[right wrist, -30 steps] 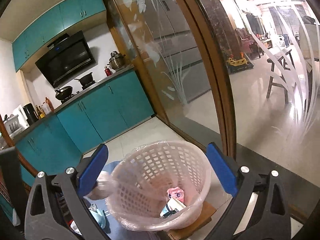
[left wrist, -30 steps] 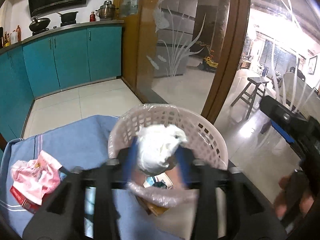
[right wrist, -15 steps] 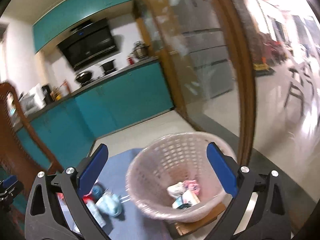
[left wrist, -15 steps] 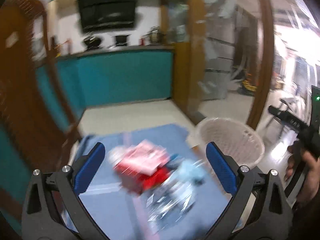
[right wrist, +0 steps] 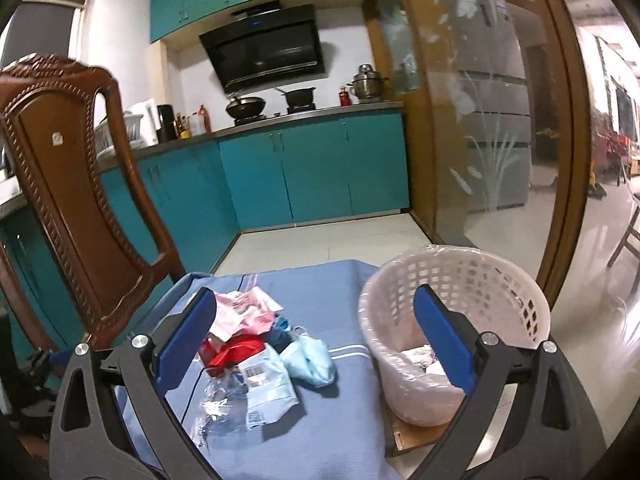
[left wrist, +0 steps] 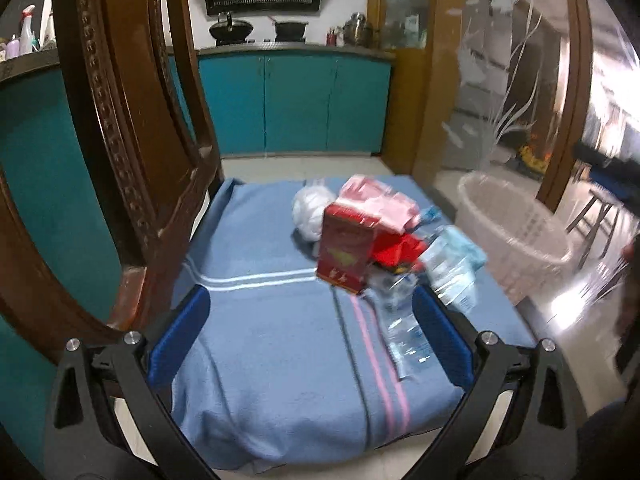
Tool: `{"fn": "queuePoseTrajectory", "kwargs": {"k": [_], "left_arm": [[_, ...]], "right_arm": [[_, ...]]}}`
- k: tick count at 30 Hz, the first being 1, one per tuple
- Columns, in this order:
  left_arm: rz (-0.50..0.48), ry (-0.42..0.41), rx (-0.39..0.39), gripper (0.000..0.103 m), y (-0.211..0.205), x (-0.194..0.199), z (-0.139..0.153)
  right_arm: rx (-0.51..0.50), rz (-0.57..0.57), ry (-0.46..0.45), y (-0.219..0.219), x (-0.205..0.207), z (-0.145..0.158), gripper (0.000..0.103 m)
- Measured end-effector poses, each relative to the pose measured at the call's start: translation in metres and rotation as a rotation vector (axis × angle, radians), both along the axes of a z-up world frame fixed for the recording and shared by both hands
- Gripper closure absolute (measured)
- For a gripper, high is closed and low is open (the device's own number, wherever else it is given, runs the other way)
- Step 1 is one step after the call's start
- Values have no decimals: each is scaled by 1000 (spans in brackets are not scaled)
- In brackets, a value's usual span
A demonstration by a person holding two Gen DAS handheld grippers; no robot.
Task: Collect trash
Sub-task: 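Grasp the clear plastic bag with the left gripper while the right gripper grasps the blue face mask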
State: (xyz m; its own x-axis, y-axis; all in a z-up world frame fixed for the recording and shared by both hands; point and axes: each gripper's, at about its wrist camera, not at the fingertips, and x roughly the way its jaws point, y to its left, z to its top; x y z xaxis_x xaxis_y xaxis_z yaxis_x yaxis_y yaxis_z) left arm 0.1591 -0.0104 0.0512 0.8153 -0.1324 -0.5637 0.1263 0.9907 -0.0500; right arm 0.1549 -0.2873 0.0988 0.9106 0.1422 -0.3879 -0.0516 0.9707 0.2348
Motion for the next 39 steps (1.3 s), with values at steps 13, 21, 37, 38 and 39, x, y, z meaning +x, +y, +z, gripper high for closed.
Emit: {"fn": "queuePoseTrajectory", "kwargs": {"k": [13, 21, 37, 38, 39], "left_arm": [[-329, 83, 266, 3, -118, 9, -60], [-377, 170, 333, 41, -160, 41, -92], [-160, -23, -145, 100, -17, -6, 42], [-126, -51, -170, 100, -5, -9, 49], [-96, -72, -187, 100, 5, -11, 53]], "right_arm": [[15, -16, 31, -5, 10, -6, 6], [27, -19, 52, -10, 16, -10, 6], [-102, 99, 261, 13, 68, -57, 6], [-120, 114, 277, 19, 73, -63, 6], [-137, 135, 297, 28, 79, -70, 6]]}}
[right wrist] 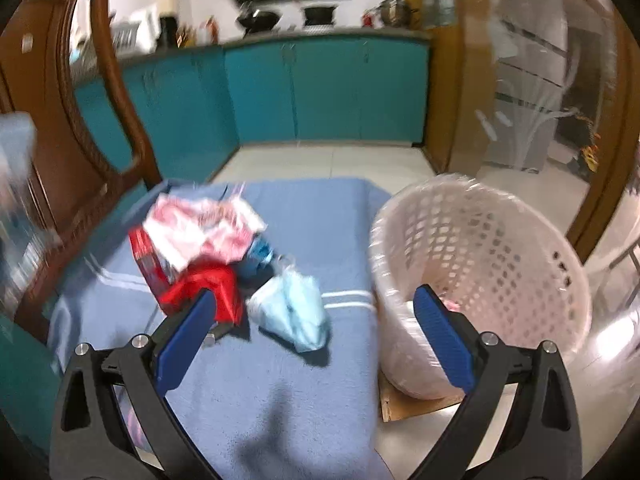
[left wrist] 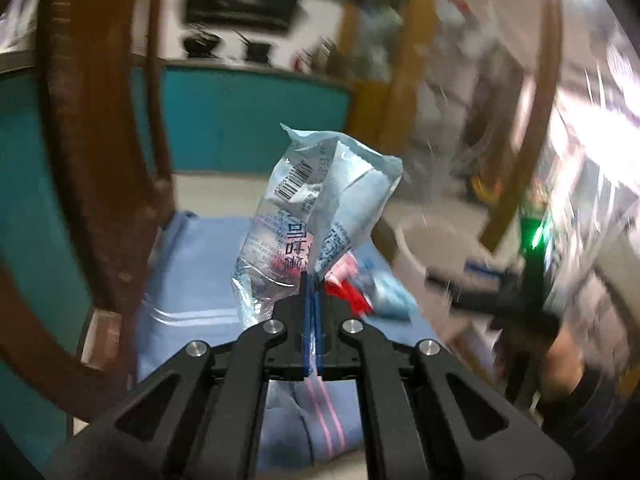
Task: Collect trash
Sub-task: 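Grasp the clear plastic bag with the left gripper while the right gripper grasps the blue face mask, then carry the blue face mask over the basket and open the right gripper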
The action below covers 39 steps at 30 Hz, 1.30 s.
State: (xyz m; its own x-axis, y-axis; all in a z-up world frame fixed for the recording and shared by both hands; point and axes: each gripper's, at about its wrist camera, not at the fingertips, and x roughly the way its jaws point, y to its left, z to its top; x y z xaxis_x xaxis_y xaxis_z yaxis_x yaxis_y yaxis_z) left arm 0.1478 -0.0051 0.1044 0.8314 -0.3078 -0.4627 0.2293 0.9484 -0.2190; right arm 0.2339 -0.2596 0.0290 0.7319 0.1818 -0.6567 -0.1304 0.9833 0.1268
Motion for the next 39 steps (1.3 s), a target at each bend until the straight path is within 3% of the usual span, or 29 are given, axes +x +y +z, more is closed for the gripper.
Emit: {"fn": "queuePoseTrajectory", "kwargs": {"k": [3, 6, 8, 9, 11, 12, 17, 23, 39], "left_arm": [[52, -7, -22, 100, 16, 2, 2], [73, 19, -26, 100, 23, 9, -4], [76, 40, -18, 100, 24, 14, -10], [79, 46, -15, 100, 25, 13, -12], [81, 59, -15, 100, 26, 14, -15], [80, 62, -15, 100, 27, 15, -15], [56, 44, -3, 100, 22, 10, -7], [47, 70, 9, 100, 14, 9, -13], [36, 126, 55, 100, 3, 20, -28]], "right_arm": [[-34, 24, 33, 17, 15, -16, 7], [-38, 41, 86, 27, 30, -32, 18], [-30, 49, 142, 30, 40, -46, 43], [-31, 49, 177, 31, 44, -53, 50], [2, 50, 208, 30, 44, -56, 85], [11, 45, 207, 29, 41, -51, 88], [103, 50, 23, 18, -17, 12, 89], [192, 99, -148, 19, -75, 61, 89], [157, 140, -125, 31, -74, 57, 89]]}}
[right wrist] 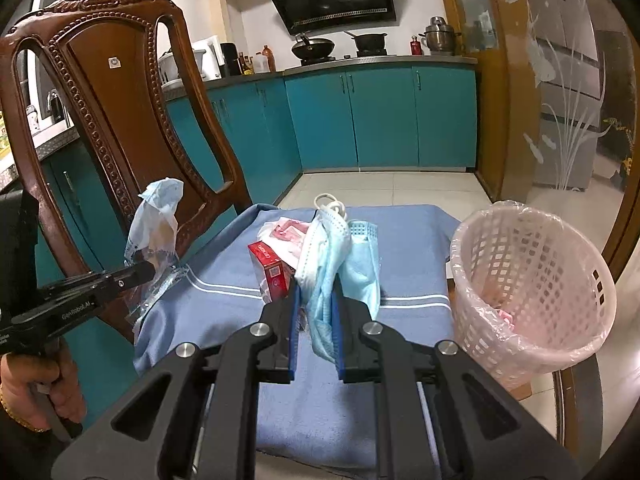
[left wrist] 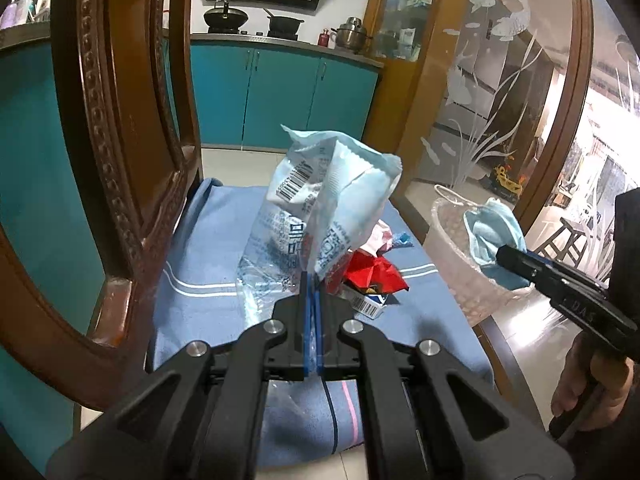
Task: Collect trash
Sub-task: 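Carry the blue face mask over the basket and open the right gripper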
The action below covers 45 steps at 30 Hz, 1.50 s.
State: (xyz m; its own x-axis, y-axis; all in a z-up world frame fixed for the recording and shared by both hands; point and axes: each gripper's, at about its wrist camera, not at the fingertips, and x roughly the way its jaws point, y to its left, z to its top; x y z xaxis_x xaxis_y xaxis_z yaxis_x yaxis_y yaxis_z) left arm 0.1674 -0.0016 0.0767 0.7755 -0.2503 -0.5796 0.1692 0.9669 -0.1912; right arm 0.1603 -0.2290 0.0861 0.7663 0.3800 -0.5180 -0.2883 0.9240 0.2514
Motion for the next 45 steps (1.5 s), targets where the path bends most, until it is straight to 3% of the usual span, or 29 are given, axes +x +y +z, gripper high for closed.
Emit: {"fn": "queuePoseTrajectory", "kwargs": {"k": [45], "left_arm": [[-10, 23, 29, 100, -3, 7, -7]], "right_arm": [[-28, 19, 10, 6, 3, -7, 88]]}}
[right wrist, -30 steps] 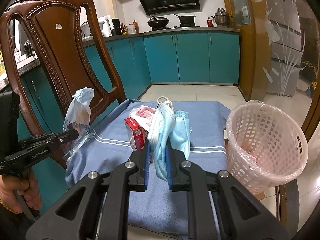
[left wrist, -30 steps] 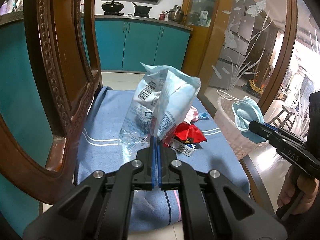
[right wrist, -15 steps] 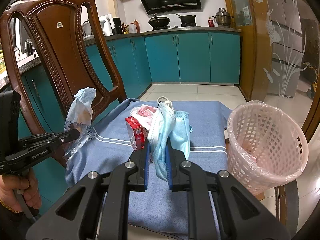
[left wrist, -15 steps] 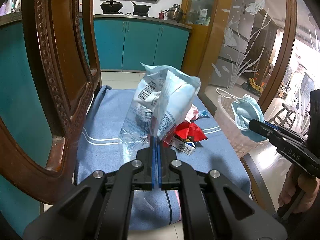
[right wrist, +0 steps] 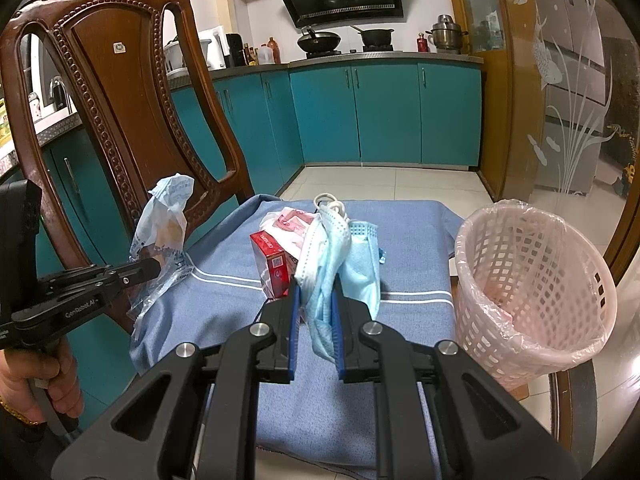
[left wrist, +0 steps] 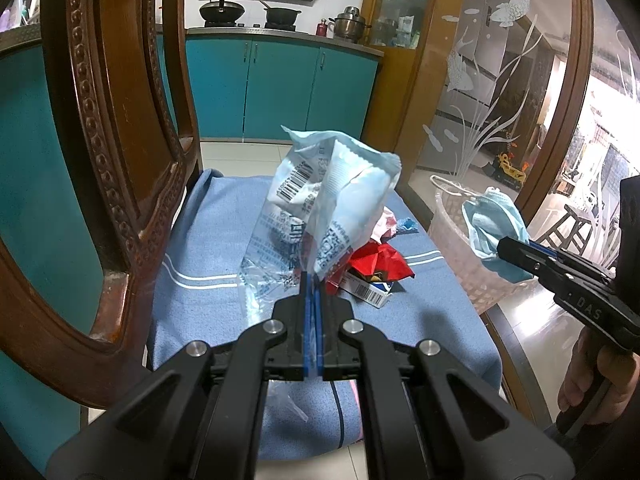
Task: Collect trash
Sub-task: 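Carry the blue face mask over the basket and open the right gripper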
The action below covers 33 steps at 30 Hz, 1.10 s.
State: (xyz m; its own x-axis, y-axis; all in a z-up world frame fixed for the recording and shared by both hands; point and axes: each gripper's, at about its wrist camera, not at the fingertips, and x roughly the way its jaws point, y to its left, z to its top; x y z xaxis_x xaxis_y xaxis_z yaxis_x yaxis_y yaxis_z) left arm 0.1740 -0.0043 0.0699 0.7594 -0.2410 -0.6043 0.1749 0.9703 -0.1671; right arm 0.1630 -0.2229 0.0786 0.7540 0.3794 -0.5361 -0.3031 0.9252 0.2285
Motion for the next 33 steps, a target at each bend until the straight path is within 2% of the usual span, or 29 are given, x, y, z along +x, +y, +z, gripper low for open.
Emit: {"fn": "queuePoseTrajectory", "kwargs": {"k": [8, 14, 19, 22, 28, 30, 31, 32, 33], "left_arm": [[0, 1, 1, 100, 1, 0, -1], [-2, 5, 1, 100, 1, 0, -2], [-4, 8, 0, 100, 1, 0, -2], [-2, 6, -1, 100, 2, -1, -1], [-1, 6, 5, 100, 1, 0, -1], [0, 7, 5, 100, 2, 0, -1], [0, 8, 5, 100, 2, 0, -1], [-1, 8, 6, 100, 2, 0, -1], [-2, 8, 6, 100, 2, 0, -1]], "right_arm": [[-6, -16, -15, -6, 0, 2, 88], [-17, -146, -49, -52, 14, 7, 88], [20, -301, -4, -113, 38, -7, 88], [33, -351, 32, -136, 48, -19, 87], [34, -375, 59, -144, 58, -26, 87], [22, -386, 55, -143, 60, -28, 80], [15, -394, 55, -144, 62, -29, 60], [9, -405, 54, -142, 62, -29, 31], [4, -419, 49, -143, 61, -29, 22]]}}
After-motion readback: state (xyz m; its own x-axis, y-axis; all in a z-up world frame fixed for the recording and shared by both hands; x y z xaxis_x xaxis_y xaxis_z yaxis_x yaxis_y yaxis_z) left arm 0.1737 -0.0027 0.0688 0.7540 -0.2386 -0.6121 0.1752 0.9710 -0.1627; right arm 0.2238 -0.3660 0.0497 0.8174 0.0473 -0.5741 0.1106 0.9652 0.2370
